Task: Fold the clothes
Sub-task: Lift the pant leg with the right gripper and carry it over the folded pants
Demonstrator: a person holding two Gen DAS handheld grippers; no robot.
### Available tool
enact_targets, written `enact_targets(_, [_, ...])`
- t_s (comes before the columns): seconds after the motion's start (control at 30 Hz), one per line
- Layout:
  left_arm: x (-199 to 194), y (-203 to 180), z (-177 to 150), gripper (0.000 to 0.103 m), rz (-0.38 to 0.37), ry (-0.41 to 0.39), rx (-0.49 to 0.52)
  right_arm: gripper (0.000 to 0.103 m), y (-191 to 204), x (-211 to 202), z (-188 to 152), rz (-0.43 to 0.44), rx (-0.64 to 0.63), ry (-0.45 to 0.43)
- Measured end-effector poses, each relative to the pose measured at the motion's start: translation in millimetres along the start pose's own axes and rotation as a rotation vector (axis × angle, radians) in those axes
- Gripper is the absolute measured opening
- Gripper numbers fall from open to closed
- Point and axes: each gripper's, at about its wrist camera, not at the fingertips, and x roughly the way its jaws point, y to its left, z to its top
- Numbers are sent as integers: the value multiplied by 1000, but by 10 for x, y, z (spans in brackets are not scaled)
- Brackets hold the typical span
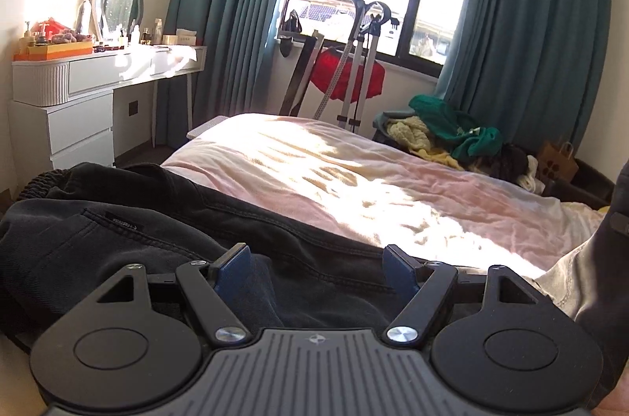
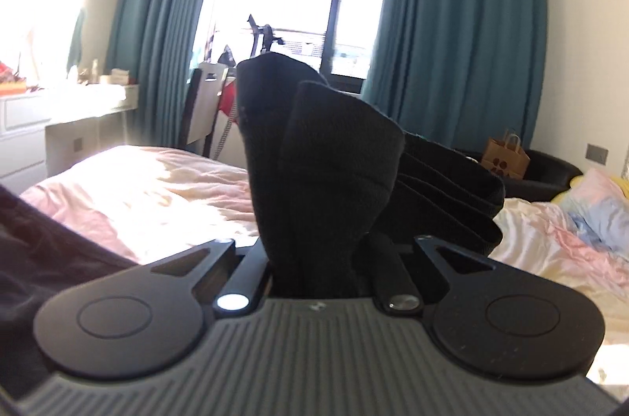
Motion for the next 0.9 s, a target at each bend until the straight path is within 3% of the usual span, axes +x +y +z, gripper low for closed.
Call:
enact_targets(0.13, [-119, 169, 87, 76, 6, -57, -45, 10, 689, 55, -113, 107, -177, 37])
enact_targets(0.27, [-167, 361, 123, 76, -15, -57, -121, 10, 1377, 110, -226, 214, -354, 74])
enact_targets(0.33, [-178, 419, 123, 76, -8, -54, -136, 10, 1660, 151, -391, 219, -416, 125])
enact_targets(0.53, [-215, 570, 153, 76, -21, -62, -195, 10, 1790, 103, -212, 189, -353, 90])
enact_targets(0.63, [-157, 439, 152, 76, 60, -40, -84, 10, 1804, 21, -75, 220, -295, 65])
enact_targets(0.77, [-28, 321, 92, 76, 51, 14, -15, 10, 1971, 18, -232, 292, -260, 110])
enact_targets(0.9, [14, 260, 30, 76, 46, 29, 24, 13, 1942, 21, -341, 299, -197, 118])
